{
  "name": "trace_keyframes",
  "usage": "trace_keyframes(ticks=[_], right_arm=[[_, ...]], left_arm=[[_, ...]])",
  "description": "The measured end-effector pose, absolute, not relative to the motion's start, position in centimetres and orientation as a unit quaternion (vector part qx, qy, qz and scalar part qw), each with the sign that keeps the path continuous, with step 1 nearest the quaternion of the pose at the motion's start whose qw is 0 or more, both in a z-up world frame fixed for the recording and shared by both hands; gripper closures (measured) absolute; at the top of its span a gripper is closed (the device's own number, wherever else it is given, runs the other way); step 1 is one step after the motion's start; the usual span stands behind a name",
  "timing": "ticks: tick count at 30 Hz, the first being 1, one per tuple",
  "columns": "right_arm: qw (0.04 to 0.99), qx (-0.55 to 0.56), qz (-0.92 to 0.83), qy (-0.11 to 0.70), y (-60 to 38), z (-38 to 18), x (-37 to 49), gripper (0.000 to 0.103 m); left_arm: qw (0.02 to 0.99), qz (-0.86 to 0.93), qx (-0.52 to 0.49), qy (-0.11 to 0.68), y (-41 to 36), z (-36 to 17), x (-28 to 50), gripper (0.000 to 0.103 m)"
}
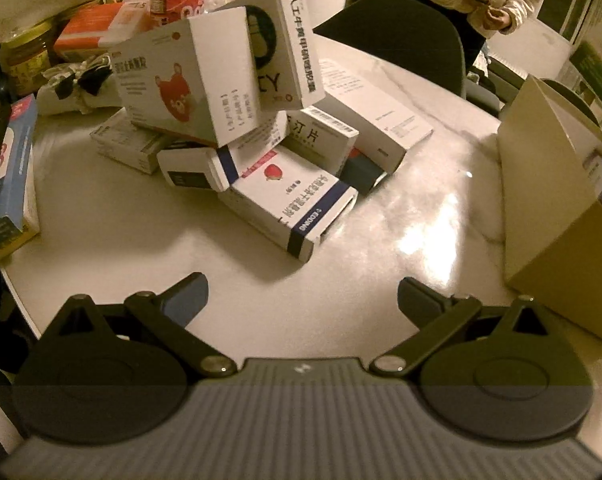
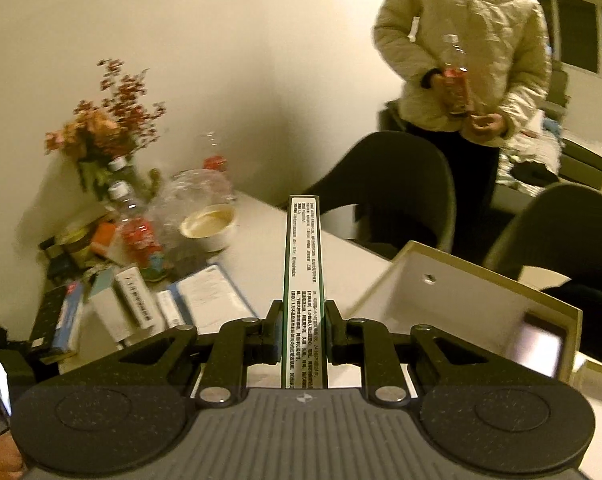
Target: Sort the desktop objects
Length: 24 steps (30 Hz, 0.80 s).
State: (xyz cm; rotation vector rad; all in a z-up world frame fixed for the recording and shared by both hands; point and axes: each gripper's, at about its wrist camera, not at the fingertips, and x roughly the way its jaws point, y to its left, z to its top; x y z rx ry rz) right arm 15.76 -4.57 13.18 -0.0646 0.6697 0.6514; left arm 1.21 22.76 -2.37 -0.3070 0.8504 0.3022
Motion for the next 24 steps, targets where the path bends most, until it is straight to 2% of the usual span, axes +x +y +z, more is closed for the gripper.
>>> trace_keyframes(ticks=[24], right_arm=[[0.915, -0.004, 0.127, 0.384, -7.8, 6.4, 21.6, 0.081]], left_arm=[[0.884, 0.14, -0.15, 0.419, 22.7, -3.1, 1.9, 0.0]])
